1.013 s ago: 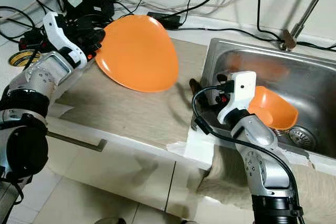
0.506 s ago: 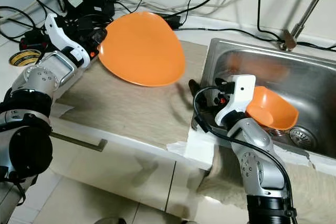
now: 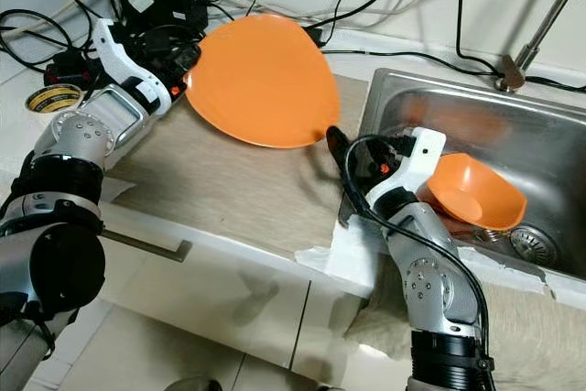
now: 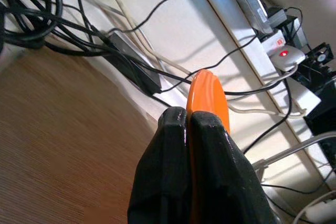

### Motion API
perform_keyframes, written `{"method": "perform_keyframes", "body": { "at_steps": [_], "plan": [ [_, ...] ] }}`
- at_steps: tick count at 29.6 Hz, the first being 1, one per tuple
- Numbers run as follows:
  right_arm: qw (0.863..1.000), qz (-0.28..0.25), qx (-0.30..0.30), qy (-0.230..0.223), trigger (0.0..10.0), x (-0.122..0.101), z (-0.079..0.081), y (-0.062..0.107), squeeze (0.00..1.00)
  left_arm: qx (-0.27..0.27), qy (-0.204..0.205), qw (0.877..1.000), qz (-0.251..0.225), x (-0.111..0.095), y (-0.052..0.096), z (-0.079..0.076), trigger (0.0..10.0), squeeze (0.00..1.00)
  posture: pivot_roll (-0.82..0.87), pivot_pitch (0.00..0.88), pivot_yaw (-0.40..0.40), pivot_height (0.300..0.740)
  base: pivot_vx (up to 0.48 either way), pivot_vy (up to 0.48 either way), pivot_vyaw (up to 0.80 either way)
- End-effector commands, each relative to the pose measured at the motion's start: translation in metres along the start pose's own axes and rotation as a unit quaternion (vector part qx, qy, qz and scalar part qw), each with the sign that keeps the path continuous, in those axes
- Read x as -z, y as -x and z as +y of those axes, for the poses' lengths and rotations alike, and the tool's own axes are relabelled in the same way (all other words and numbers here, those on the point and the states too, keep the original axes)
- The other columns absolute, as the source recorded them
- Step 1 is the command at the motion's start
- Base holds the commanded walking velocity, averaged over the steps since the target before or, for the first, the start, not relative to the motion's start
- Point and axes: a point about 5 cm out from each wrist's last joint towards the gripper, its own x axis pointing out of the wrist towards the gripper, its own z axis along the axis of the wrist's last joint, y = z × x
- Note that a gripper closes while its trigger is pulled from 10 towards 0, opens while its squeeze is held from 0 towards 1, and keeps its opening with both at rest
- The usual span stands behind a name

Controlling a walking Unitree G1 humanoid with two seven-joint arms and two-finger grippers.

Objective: Kitchen organization

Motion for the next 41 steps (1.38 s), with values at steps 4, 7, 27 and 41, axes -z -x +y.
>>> {"method": "perform_keyframes", "body": {
  "at_steps": [4, 7, 27, 41],
  "plan": [
    [1.0, -0.008, 0.009, -0.026, 10.0, -0.003, -0.001, -0.006, 0.0, 0.03, 0.019, 0.999, -0.016, -0.004, -0.003, -0.017, 0.0, 0.0, -0.04, 0.0, 0.002, 0.74, 0.0, 0.0, 0.0],
    [0.999, -0.01, 0.012, -0.041, 10.0, -0.002, -0.002, -0.008, 0.0, 0.027, 0.027, 0.999, -0.016, -0.001, -0.003, -0.017, 0.0, 0.0, -0.03, 0.0, 0.001, 0.74, 0.0, 0.0, 0.0],
    [0.998, -0.006, 0.017, -0.06, 10.0, 0.003, -0.002, -0.023, 0.0, 0.058, 0.061, 0.996, 0.003, 0.017, 0.0, -0.039, 0.0, 0.0, -0.03, 0.0, 0.0, 0.74, 0.0, 0.0, 0.0],
    [0.999, -0.007, 0.012, -0.037, 2.8, 0.0, -0.001, -0.028, 0.0, 0.084, 0.063, 0.994, 0.012, 0.023, 0.004, -0.056, 0.0, 0.0, -0.02, 0.0, -0.009, 0.74, 0.0, 0.0, 0.0]
  ]
}}
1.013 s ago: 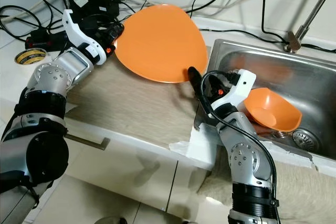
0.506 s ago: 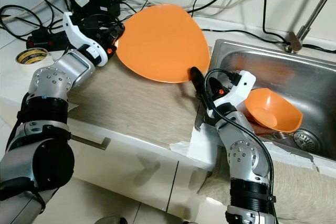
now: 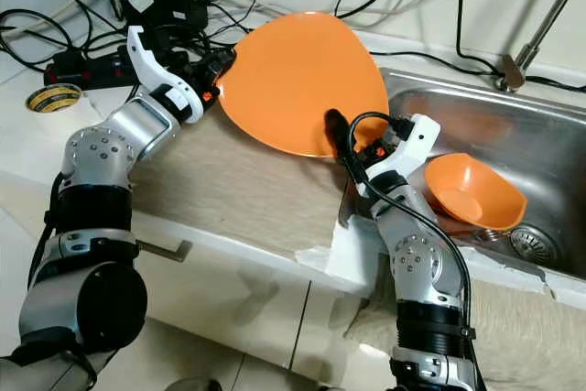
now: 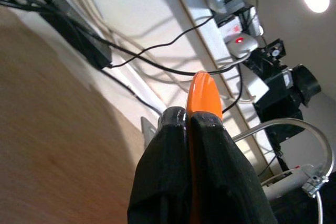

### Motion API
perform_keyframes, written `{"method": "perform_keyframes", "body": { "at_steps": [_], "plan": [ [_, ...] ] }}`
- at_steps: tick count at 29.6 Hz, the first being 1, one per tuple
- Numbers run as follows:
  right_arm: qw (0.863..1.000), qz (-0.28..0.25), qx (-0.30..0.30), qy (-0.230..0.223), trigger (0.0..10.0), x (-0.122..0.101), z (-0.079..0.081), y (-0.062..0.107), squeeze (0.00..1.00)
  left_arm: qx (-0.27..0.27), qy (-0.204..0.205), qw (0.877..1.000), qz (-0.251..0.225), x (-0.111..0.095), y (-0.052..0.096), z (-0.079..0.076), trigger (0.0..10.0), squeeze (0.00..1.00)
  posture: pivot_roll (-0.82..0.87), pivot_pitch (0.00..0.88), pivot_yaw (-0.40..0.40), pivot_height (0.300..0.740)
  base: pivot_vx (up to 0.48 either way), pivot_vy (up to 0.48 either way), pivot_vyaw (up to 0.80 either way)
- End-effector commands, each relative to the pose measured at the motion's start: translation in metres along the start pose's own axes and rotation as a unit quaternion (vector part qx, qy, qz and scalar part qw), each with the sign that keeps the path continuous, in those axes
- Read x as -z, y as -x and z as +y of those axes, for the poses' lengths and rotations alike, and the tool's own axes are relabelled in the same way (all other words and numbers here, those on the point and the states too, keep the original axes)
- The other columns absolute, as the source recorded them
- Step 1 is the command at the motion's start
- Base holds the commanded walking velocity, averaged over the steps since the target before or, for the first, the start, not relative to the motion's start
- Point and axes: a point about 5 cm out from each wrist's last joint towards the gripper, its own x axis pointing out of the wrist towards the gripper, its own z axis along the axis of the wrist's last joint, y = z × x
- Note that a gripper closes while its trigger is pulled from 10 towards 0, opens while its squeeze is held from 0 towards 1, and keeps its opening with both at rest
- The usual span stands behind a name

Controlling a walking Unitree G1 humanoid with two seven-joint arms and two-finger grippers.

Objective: Kitchen organization

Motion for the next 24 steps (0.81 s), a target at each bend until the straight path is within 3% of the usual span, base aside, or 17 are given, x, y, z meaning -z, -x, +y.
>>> {"method": "perform_keyframes", "body": {
  "at_steps": [1, 24],
  "plan": [
    [1.0, -0.001, 0.006, 0.012, 0.0, -0.0015, -0.0009, -0.0038, 0.0, 0.035, 0.004, 0.999, -0.005, -0.0023, -0.002, -0.0156, 0.0, 0.0, -0.02, 0.0, -0.009, 0.74, 0.0, 0.0, 0.0],
    [0.999, 0.004, 0.013, 0.037, 0.0, -0.0035, -0.0051, -0.0034, 0.0, 0.016, -0.015, 1.0, 0.005, 0.0041, -0.0006, -0.0086, 0.0, 0.0, -0.03, 0.0, -0.014, 0.74, 0.0, 0.0, 0.0]
  ]
}}
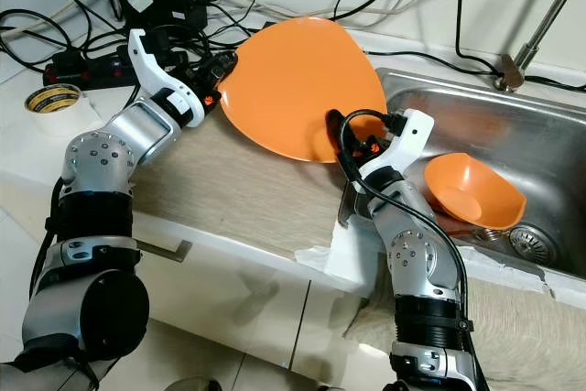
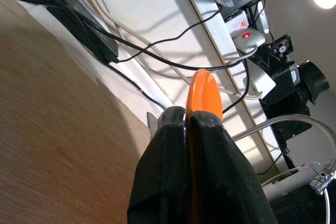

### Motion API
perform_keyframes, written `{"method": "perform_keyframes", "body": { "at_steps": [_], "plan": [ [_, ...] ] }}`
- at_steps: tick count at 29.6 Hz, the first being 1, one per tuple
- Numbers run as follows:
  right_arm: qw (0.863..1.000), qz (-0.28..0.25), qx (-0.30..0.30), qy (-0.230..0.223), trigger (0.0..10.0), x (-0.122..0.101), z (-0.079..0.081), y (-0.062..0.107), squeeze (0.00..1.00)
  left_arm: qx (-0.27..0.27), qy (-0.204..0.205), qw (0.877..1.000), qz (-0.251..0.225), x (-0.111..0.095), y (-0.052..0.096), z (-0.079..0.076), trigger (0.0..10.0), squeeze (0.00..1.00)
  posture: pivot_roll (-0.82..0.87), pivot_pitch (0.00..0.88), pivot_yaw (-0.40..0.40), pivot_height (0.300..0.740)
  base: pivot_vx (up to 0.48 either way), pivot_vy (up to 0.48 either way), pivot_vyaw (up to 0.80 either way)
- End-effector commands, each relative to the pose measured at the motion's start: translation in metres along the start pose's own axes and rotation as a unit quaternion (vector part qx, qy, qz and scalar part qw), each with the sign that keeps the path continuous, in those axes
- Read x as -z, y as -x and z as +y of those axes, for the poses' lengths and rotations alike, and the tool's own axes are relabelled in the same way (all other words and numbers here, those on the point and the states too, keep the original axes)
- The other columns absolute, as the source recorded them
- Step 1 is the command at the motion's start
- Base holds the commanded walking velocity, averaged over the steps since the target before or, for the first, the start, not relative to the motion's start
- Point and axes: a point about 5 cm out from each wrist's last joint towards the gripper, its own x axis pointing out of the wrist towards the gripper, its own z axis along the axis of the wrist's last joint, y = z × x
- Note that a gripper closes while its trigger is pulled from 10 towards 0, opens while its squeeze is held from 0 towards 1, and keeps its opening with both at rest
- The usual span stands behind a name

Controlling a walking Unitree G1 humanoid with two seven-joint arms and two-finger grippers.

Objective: Kitchen organization

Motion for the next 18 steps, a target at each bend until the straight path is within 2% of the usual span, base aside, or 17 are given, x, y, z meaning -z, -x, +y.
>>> {"method": "perform_keyframes", "body": {
  "at_steps": [1, 15, 17, 18],
  "plan": [
    [1.0, -0.001, 0.017, 0.012, 0.0, -0.003, -0.0062, 0.0004, 0.0, 0.027, -0.012, 1.0, -0.001, -0.0031, -0.003, -0.0129, 0.0, 0.0, -0.03, 0.0, -0.015, 0.74, 0.0, 0.0, 0.0],
    [1.0, 0.0, 0.012, 0.016, 0.0, -0.0036, -0.0043, -0.0003, 0.0, 0.013, -0.037, 0.999, -0.002, -0.0051, -0.0014, -0.006, 0.0, 0.0, -0.03, 0.0, -0.014, 0.74, 0.0, 0.0, 0.0],
    [1.0, -0.001, 0.013, 0.016, 0.0, -0.0036, -0.0047, -0.0001, 0.0, 0.01, -0.055, 0.998, 0.003, -0.0035, -0.0008, -0.0042, 0.0, 0.0, -0.03, 0.0, -0.014, 0.74, 0.0, 0.0, 0.0],
    [1.0, -0.001, 0.013, 0.016, 0.0, -0.0035, -0.0048, -0.0001, 0.0, 0.011, -0.081, 0.997, 0.007, -0.0024, -0.0006, -0.0036, 0.0, 0.0, -0.03, 0.0, -0.014, 0.74, 0.0, 0.0, 0.0]
  ]
}}
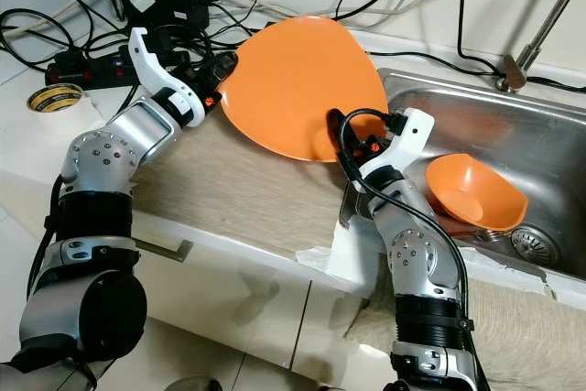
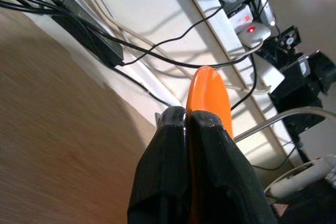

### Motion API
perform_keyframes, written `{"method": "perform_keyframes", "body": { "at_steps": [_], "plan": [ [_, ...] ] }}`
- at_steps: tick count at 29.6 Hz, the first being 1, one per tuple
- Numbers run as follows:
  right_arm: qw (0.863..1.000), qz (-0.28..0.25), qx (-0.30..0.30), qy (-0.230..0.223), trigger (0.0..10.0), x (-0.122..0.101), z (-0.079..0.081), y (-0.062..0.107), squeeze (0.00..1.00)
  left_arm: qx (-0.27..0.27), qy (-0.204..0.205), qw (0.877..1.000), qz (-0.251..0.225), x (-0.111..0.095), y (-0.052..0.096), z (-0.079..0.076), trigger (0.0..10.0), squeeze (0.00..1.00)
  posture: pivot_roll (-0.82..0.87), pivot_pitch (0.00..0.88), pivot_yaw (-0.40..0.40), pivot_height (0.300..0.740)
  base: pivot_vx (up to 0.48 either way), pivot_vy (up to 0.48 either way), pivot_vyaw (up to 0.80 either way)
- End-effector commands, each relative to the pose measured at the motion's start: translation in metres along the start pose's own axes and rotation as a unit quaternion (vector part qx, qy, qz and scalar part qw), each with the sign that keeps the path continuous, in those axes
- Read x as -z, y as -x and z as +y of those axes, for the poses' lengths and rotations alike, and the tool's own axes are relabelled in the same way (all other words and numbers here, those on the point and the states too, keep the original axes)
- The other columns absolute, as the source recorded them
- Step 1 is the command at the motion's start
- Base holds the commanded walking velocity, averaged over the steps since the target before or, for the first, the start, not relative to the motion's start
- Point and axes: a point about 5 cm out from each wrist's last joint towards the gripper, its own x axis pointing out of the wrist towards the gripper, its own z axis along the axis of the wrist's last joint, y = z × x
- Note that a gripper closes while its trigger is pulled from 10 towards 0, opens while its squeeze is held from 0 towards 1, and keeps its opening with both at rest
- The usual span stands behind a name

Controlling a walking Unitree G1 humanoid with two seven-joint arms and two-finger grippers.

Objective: Kitchen organization

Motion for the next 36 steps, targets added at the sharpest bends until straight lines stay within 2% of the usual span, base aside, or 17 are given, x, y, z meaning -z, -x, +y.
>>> {"method": "perform_keyframes", "body": {
  "at_steps": [1, 3, 4, 5, 6, 7, 12, 18, 19, 20, 21, 29, 36],
  "plan": [
    [1.0, -0.002, 0.015, 0.013, 0.0, -0.003, -0.006, 0.001, 0.0, 0.013, -0.06, 0.998, 0.007, -0.001, -0.001, -0.004, 0.0, 0.0, -0.03, 0.0, -0.012, 0.74, 0.0, 0.0, 0.0],
    [1.0, -0.002, 0.015, 0.013, 0.0, -0.003, -0.006, 0.001, 0.0, 0.013, -0.06, 0.998, 0.007, -0.001, -0.001, -0.004, 0.0, 0.0, -0.03, 0.0, -0.012, 0.74, 0.0, 0.0, 0.0],
    [1.0, -0.001, 0.015, 0.013, 0.0, -0.003, -0.005, 0.001, 0.0, 0.0, -0.085, 0.996, 0.015, 0.001, -0.002, -0.002, 10.0, 0.0, -0.03, 0.0, -0.012, 0.74, 0.0, 0.0, 0.0],
    [1.0, -0.001, 0.015, 0.014, 0.0, -0.002, -0.005, 0.001, 0.0, -0.02, -0.102, 0.994, 0.02, 0.001, -0.002, 0.004, 10.0, 0.0, -0.03, 0.0, -0.012, 0.74, 0.0, 0.0, 0.0],
    [1.0, 0.0, 0.015, 0.014, 0.0, -0.002, -0.006, 0.001, 0.0, -0.021, -0.111, 0.993, 0.022, 0.001, -0.001, 0.005, 10.0, 0.17, -0.03, 0.0, -0.012, 0.74, 0.0, 0.0, 0.0],
    [1.0, 0.0, 0.014, 0.015, 0.0, -0.002, -0.006, 0.002, 0.0, -0.025, -0.117, 0.993, 0.021, 0.001, -0.001, 0.007, 10.0, 1.0, -0.03, 0.0, -0.011, 0.74, 0.0, 0.0, 0.0],
    [1.0, 0.001, 0.014, 0.016, 0.0, -0.002, -0.006, 0.002, 0.0, -0.024, -0.126, 0.991, 0.027, 0.004, -0.001, 0.007, 10.0, 1.0, -0.03, 0.0, -0.011, 0.74, 0.0, 0.0, 0.0],
    [1.0, 0.003, 0.014, 0.019, 0.0, -0.001, -0.006, 0.003, 0.0, -0.036, -0.155, 0.986, 0.041, 0.008, 0.001, 0.016, 10.0, 1.0, -0.03, 0.0, -0.01, 0.74, 0.0, 0.0, 0.0],
    [1.0, 0.003, 0.014, 0.021, 0.0, -0.001, -0.006, 0.003, 0.0, -0.042, -0.178, 0.982, 0.049, 0.009, 0.003, 0.02, 10.0, 1.0, -0.03, 0.0, -0.01, 0.74, 0.0, 0.0, 0.0],
    [1.0, 0.003, 0.014, 0.021, 0.0, -0.001, -0.006, 0.003, 0.0, -0.042, -0.178, 0.982, 0.049, 0.009, 0.003, 0.02, 10.0, 1.0, -0.03, 0.0, -0.01, 0.74, 0.0, 0.0, 0.0],
    [1.0, 0.003, 0.015, 0.023, 0.0, -0.002, -0.007, 0.004, 0.0, -0.049, -0.197, 0.978, 0.052, 0.008, 0.005, 0.024, 10.0, 1.0, -0.03, 0.0, -0.01, 0.74, 0.0, 0.0, 0.0],
    [0.999, 0.003, 0.014, 0.031, 0.0, -0.002, -0.007, 0.004, 0.0, -0.065, -0.214, 0.973, 0.053, 0.0, 0.011, 0.036, 10.0, 1.0, -0.03, 0.0, -0.012, 0.74, 0.0, 0.0, 0.0],
    [0.999, 0.001, 0.014, 0.038, 0.0, -0.004, -0.008, 0.005, 0.0, -0.049, -0.237, 0.968, 0.07, 0.002, 0.029, 0.045, 10.0, 1.0, -0.03, 0.0, -0.009, 0.74, 0.0, 0.0, 0.0]
  ]
}}
